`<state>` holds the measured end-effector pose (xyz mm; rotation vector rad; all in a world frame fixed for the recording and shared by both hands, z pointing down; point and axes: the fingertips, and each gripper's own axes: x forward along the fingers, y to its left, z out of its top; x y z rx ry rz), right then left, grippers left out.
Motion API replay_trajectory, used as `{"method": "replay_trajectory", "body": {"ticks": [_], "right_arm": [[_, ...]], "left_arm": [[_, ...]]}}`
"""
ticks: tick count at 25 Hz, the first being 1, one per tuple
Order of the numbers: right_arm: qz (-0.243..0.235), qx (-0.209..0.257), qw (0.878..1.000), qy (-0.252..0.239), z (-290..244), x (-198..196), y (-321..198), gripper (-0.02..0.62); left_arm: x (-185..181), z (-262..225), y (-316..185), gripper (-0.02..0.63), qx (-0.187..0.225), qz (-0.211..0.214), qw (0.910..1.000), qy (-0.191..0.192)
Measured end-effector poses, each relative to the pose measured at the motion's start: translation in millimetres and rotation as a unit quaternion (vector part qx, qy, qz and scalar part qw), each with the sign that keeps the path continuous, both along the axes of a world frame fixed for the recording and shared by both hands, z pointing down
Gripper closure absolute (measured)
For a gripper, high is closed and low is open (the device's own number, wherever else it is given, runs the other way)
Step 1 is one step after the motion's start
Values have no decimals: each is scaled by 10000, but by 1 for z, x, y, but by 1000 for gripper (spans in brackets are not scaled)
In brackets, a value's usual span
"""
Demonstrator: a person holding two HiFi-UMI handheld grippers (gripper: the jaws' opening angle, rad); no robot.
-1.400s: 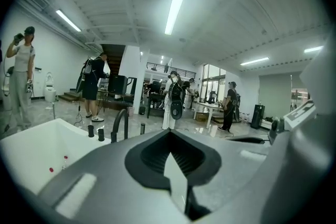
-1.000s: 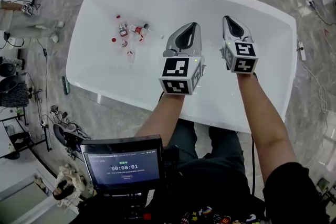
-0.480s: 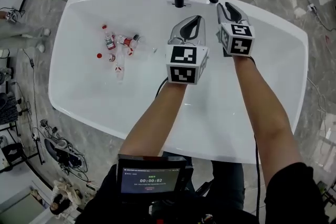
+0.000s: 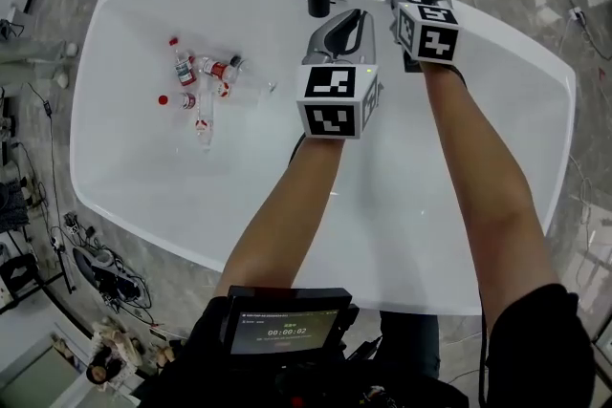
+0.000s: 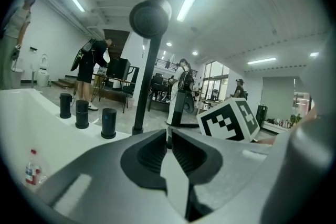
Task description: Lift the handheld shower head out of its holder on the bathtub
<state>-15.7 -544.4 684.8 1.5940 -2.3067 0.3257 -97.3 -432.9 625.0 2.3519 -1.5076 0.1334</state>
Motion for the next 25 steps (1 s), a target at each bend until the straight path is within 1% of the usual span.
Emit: {"method": "replay_trajectory", "body": {"ticks": [5, 8, 11, 18, 25], "right_arm": [[-61, -104, 9999, 103, 17, -7, -11, 397], [42, -58, 9999, 92, 19, -5, -20, 442], [91, -28, 10000, 20, 18, -5, -22, 440], [97, -130, 9999, -7, 15, -2, -15, 441], [45, 149, 9999, -31, -17, -1, -11, 442]], "left_arm": [[-9, 12, -13, 580, -96, -62, 9999, 6], [-11, 14, -20, 580, -100, -49, 9999, 16], [-13, 17, -22, 580, -139, -59, 9999, 40], [-9, 9, -21, 580, -177, -60, 9998, 97], [-3, -1, -19, 580, -150, -34, 9998, 123]]}}
